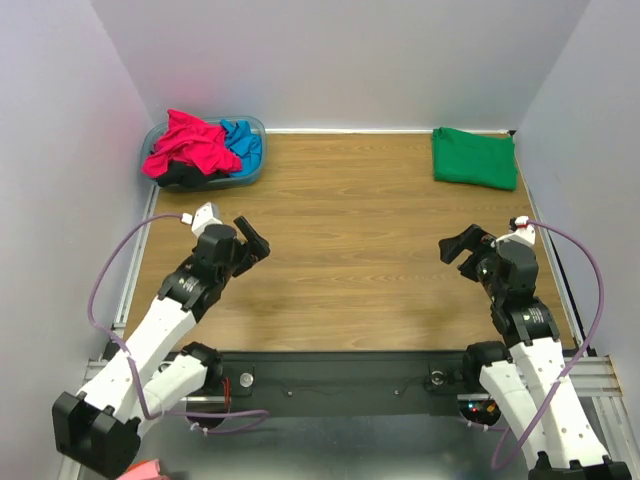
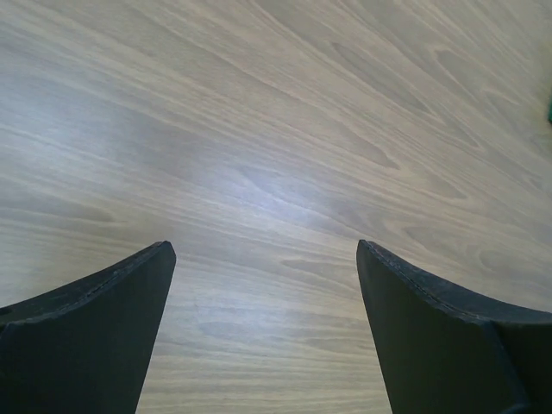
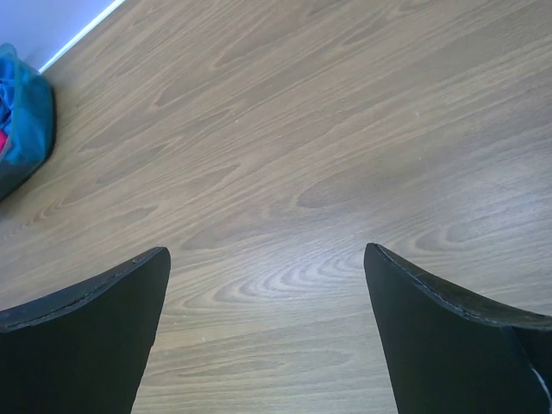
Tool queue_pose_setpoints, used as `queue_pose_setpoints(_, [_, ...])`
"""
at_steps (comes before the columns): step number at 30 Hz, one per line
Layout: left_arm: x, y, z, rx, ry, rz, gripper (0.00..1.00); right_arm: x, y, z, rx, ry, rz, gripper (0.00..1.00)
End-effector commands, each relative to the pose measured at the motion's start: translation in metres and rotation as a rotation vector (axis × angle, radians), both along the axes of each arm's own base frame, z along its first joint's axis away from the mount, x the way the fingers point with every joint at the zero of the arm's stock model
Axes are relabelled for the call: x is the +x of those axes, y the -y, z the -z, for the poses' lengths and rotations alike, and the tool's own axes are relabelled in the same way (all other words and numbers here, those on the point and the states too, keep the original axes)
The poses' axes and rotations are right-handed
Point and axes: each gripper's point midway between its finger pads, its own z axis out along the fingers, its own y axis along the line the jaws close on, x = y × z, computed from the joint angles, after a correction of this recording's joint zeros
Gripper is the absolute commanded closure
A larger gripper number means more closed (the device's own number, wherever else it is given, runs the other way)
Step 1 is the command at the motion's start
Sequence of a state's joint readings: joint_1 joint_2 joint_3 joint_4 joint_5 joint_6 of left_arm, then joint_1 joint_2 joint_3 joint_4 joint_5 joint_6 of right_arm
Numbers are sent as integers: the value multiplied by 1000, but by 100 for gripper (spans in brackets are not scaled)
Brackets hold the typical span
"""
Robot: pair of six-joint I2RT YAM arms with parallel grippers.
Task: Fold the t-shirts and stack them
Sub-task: Grab the tshirt from the pile
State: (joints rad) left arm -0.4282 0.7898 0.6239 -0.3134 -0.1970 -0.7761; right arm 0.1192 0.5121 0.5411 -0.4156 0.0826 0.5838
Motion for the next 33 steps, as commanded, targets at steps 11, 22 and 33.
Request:
queue_pose_setpoints(11, [164, -69, -140, 63, 140, -311, 2, 4, -6, 7, 6, -24, -33, 0])
queue_pose_setpoints(22, [297, -140, -121, 226, 21, -456, 2, 10, -10, 29, -7, -111, -55, 0])
queue_pose_setpoints(33, [345, -197, -16, 235, -125, -546, 7, 14, -10, 49, -17, -192, -56, 0])
